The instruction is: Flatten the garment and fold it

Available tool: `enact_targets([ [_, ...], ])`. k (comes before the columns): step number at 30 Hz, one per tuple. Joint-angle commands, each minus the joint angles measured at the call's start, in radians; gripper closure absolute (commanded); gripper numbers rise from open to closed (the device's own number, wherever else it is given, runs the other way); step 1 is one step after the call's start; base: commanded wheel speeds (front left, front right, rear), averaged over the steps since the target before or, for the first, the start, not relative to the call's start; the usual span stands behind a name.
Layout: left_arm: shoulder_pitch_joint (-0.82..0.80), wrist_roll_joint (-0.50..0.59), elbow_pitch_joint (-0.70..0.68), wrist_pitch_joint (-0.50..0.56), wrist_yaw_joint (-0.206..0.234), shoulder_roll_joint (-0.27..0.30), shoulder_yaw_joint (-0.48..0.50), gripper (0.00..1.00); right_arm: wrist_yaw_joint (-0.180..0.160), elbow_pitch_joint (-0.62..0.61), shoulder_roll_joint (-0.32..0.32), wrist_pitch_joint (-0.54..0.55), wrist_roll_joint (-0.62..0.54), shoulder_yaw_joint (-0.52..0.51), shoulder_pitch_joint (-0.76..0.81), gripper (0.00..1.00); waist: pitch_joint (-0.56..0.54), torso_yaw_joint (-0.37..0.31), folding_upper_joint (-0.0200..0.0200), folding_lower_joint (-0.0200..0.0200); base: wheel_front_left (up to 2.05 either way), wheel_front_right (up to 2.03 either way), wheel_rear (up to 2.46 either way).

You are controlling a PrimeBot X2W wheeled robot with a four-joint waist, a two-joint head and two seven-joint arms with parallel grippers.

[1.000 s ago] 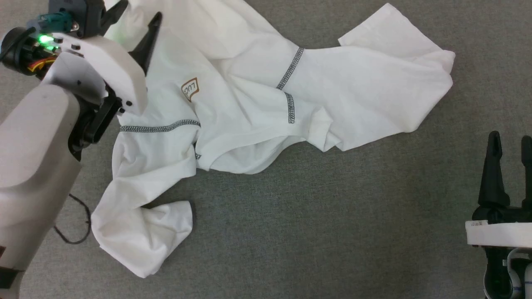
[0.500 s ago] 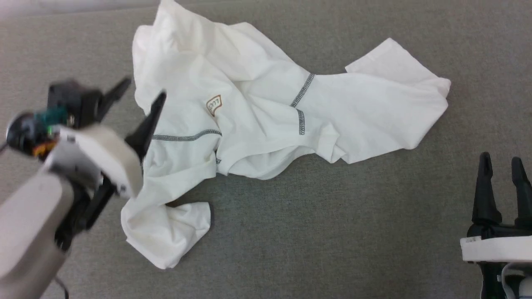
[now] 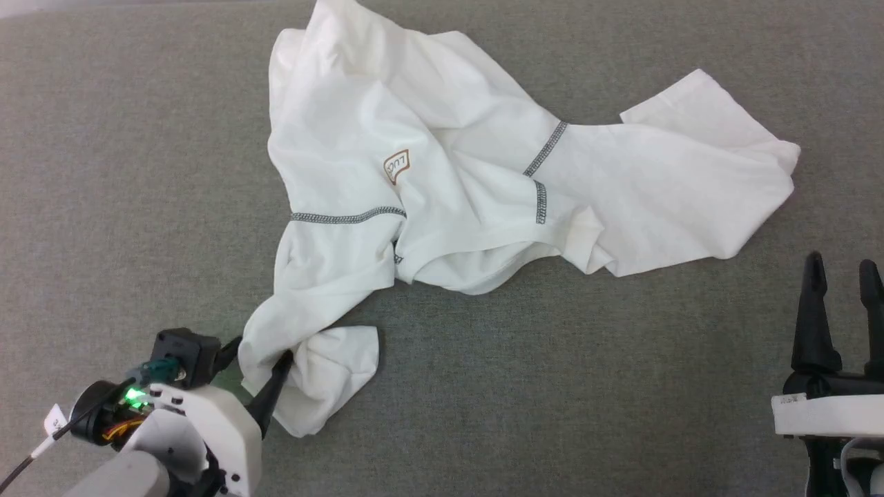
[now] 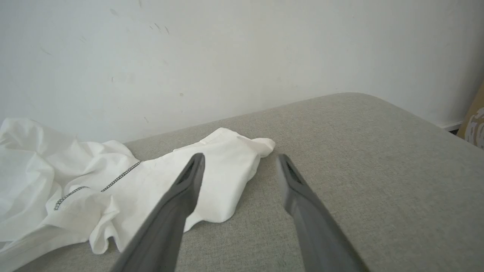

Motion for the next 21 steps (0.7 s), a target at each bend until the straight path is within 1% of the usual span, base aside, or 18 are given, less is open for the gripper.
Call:
enact_targets([
  [1, -0.003, -0.005, 0.02, 0.001, -0.013, -0.019, -0.008, 0.0, -0.001, -0.009, 0.0, 0.006, -0.009, -0.001, -0.014, 0.0, 0.006, 0.004, 0.0, 0.0, 0.0, 0.0, 0.0],
  [3, -0.016, -0.007, 0.051, -0.003, -0.033, -0.044, -0.019, 0.0, -0.001, -0.017, 0.0, 0.012, -0.013, -0.004, -0.018, 0.0, 0.008, 0.005, 0.0, 0.0, 0.0, 0.0, 0.0],
  [4, -0.024, -0.003, 0.064, -0.004, -0.045, -0.053, -0.026, 0.26, -0.001, -0.02, 0.0, 0.014, -0.014, -0.005, -0.019, 0.0, 0.008, 0.006, 0.0, 0.0, 0.0, 0.0, 0.0],
  [5, -0.033, -0.004, 0.072, -0.014, -0.051, -0.066, -0.025, 1.0, -0.001, -0.022, 0.0, 0.017, -0.015, -0.007, -0.02, 0.0, 0.007, 0.007, 0.0, 0.0, 0.0, 0.0, 0.0],
  [8, -0.055, 0.001, 0.078, -0.047, -0.054, -0.085, -0.012, 1.0, -0.001, -0.026, 0.0, 0.02, -0.016, -0.013, -0.014, 0.0, 0.001, 0.011, 0.0, 0.0, 0.0, 0.0, 0.0],
  [10, -0.065, 0.009, 0.065, -0.073, -0.039, -0.082, 0.007, 1.0, -0.001, -0.026, 0.0, 0.022, -0.016, -0.016, -0.009, 0.0, -0.006, 0.015, 0.0, 0.0, 0.0, 0.0, 0.0],
  [12, -0.067, 0.016, 0.04, -0.099, -0.014, -0.068, 0.033, 1.0, -0.001, -0.024, 0.0, 0.023, -0.014, -0.019, -0.005, 0.0, -0.016, 0.021, 0.0, 0.0, 0.0, 0.0, 0.0],
  [14, -0.056, 0.015, -0.002, -0.122, 0.026, -0.042, 0.07, 1.0, -0.001, -0.023, 0.0, 0.023, -0.011, -0.02, -0.002, 0.0, -0.026, 0.027, 0.0, 0.0, 0.0, 0.0, 0.0],
  [16, -0.03, 0.009, -0.056, -0.142, 0.077, -0.006, 0.116, 1.0, -0.001, -0.021, 0.0, 0.023, -0.01, -0.025, 0.001, 0.0, -0.035, 0.036, 0.0, 0.0, 0.0, 0.0, 0.0],
  [19, 0.041, -0.008, -0.125, -0.172, 0.165, 0.076, 0.198, 1.0, -0.001, -0.017, 0.0, 0.022, -0.008, -0.028, 0.004, 0.0, -0.044, 0.048, 0.0, 0.0, 0.0, 0.0, 0.0],
  [21, 0.108, -0.039, -0.155, -0.199, 0.219, 0.122, 0.259, 1.0, -0.001, -0.015, 0.0, 0.022, -0.006, -0.028, 0.006, 0.0, -0.048, 0.054, 0.0, 0.0, 0.0, 0.0, 0.0],
])
